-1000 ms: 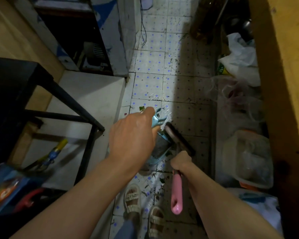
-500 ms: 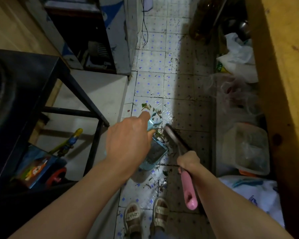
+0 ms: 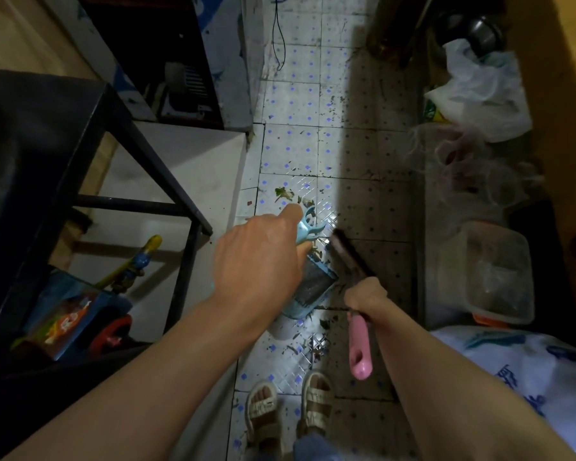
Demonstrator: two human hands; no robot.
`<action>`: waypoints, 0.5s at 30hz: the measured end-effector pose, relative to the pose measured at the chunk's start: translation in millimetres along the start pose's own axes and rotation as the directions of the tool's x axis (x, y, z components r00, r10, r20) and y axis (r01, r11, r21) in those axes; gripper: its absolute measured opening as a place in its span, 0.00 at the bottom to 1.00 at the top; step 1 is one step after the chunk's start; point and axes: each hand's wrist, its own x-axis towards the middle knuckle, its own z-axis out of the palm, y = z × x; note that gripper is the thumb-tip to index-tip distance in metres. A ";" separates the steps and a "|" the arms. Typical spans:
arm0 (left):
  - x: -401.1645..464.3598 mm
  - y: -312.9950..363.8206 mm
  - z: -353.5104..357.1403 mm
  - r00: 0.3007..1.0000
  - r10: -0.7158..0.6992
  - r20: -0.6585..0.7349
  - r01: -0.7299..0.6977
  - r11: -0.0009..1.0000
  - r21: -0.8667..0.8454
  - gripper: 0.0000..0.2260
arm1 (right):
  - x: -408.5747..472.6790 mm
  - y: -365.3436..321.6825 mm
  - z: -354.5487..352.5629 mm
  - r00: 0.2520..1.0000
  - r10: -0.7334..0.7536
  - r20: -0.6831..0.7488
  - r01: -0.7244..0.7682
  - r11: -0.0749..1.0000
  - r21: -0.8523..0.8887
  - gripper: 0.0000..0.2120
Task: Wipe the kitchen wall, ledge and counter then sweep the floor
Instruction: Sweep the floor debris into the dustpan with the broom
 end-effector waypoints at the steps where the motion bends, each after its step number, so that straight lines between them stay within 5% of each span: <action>1: -1.7 -0.4 -2.6 1.000 0.003 0.003 -0.003 1.000 -0.005 0.12 | -6.5 1.4 2.3 1.000 -0.008 0.006 0.008 1.000 -0.018 0.15; 15: -20.3 -31.6 -55.1 0.997 -0.073 -0.014 0.073 0.997 -0.014 0.11 | -62.5 -32.6 -8.0 0.995 -0.103 0.018 0.104 0.992 -0.078 0.13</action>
